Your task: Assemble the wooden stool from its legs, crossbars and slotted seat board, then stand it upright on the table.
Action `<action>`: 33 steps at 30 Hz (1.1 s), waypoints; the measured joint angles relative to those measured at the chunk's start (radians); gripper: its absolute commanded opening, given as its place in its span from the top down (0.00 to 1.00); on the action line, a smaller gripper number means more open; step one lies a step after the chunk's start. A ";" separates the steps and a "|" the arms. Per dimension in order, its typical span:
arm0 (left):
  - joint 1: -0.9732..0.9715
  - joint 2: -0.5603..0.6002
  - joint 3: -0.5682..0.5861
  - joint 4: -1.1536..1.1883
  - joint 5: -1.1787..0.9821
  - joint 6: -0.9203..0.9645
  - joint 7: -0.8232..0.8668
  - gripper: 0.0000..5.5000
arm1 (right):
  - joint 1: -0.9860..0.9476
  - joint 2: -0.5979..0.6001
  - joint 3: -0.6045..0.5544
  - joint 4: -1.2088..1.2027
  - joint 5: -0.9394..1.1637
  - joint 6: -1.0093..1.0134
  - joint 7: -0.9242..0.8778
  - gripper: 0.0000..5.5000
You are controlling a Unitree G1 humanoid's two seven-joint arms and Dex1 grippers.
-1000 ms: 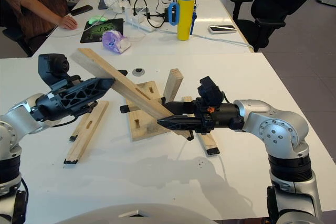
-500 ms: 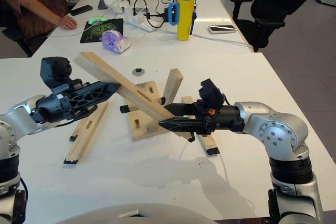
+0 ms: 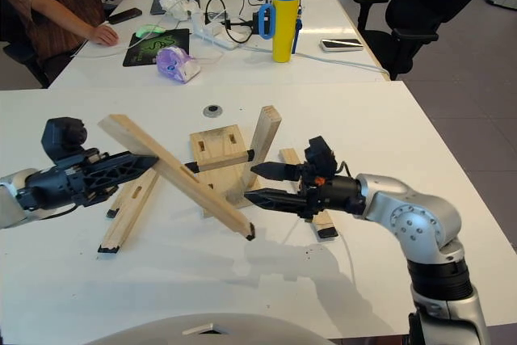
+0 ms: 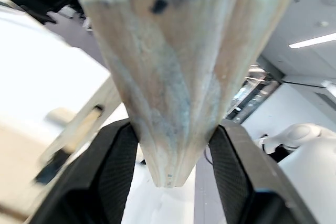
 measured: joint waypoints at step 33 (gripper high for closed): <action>-0.137 -0.084 -0.055 0.267 0.547 -0.272 -0.223 0.63 | 0.072 0.336 0.355 0.177 -0.629 -0.227 -0.468 0.26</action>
